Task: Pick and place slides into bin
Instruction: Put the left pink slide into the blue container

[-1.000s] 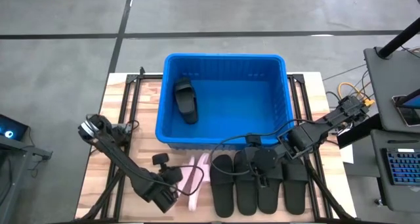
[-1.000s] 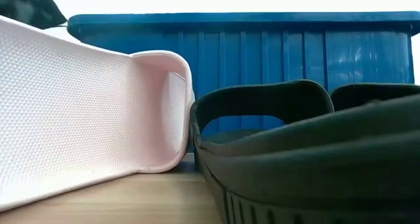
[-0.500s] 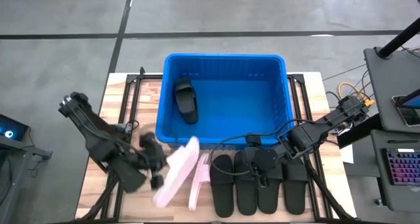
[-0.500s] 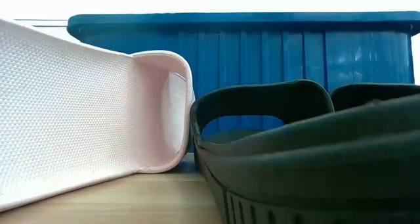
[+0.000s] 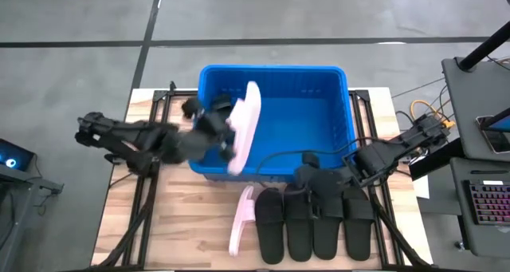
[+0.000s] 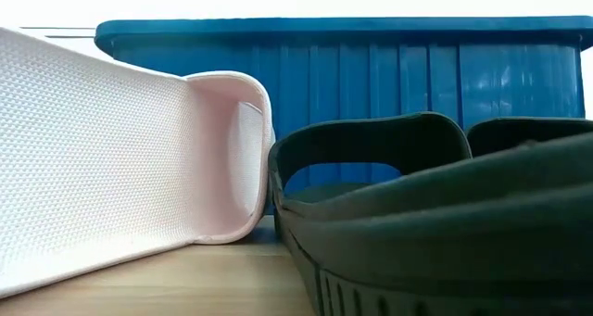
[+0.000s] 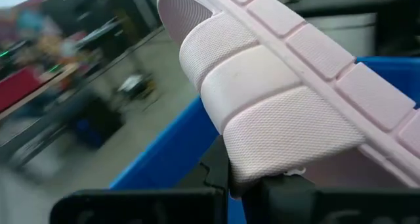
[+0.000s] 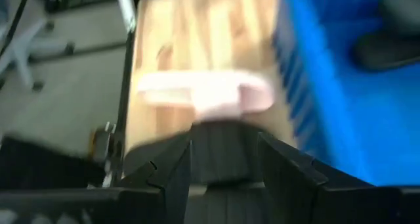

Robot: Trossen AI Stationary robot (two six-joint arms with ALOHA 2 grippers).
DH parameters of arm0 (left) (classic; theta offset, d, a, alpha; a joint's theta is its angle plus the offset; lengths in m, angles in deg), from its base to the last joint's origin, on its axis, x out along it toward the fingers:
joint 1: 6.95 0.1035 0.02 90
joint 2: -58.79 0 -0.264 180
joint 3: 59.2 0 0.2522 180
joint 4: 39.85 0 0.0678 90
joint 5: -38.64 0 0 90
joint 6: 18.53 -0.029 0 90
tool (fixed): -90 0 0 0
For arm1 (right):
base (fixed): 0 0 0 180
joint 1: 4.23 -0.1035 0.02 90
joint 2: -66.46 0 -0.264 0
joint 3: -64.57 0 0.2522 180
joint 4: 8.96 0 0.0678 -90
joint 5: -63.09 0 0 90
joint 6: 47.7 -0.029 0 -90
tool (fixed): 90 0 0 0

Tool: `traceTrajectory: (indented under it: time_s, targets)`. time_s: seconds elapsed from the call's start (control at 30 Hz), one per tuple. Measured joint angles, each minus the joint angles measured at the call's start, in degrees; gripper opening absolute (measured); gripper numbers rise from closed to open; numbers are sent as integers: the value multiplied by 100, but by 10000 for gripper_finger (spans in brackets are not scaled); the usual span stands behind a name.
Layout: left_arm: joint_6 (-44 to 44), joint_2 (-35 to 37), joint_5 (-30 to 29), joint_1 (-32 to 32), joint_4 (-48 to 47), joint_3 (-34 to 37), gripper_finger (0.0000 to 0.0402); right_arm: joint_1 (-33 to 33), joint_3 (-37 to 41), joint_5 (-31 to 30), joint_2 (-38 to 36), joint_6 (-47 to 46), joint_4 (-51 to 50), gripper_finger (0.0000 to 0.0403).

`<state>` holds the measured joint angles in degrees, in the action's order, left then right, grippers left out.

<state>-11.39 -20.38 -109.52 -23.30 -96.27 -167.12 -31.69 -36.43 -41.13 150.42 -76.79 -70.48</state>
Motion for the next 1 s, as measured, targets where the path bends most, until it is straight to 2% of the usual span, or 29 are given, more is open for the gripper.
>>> traceTrajectory:
  time_s: [0.17, 0.3, 0.37, 0.5, 0.67, 0.73, 0.9, 1.0]
  targets:
    - [60, -244, 418, 1176, -42, 78, 0, -3, -254, -1188, -319, -45, 6, 153]
    - [457, -660, 1623, 2069, -213, 85, 0, 1, -381, -1833, -702, 95, 12, 146]
    - [443, -943, 1996, 2405, -332, 70, 0, 0, -414, -2041, -924, 257, 15, 143]
    - [38, -1520, 2027, 2805, -668, 15, 0, 0, -429, -2400, -1360, 476, 17, 137]
    - [-639, -2150, 2001, 2931, -787, 2, 0, 2, -431, -2701, -1817, 621, 21, 132]
    - [-753, -2352, 1810, 2950, -787, -15, 0, 2, -431, -2815, -1933, 644, 17, 132]
    - [-821, -2913, 807, 3022, -745, -209, 0, 3, -431, -3107, -2122, 653, 11, 134]
    - [-905, -3252, 801, 3080, -735, -433, 0, 3, -431, -3110, -2142, 666, 10, 132]
